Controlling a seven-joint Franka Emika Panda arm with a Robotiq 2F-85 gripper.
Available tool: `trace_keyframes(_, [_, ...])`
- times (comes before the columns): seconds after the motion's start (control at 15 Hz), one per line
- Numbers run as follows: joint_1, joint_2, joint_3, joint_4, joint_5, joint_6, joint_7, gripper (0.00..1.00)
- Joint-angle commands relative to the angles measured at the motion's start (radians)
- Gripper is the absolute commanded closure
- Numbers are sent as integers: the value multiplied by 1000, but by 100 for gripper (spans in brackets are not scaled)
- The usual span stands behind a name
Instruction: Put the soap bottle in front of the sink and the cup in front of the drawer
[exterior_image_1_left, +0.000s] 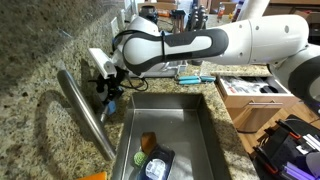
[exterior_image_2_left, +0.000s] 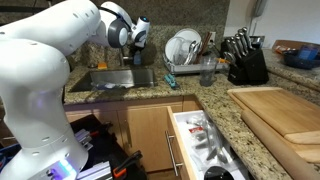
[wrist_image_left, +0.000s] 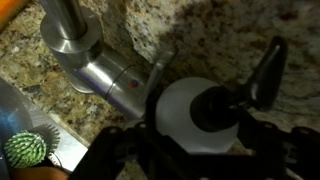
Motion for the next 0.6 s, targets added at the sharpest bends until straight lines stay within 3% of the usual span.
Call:
trace_keyframes(0.0, [-4,2,-6,-1,3,6,23,53])
trace_keyframes(0.2, [1,-7,-29,-2,-15,4,56,56])
trace_keyframes(0.53, [19,-75,-146,-31,-107,14,172,56])
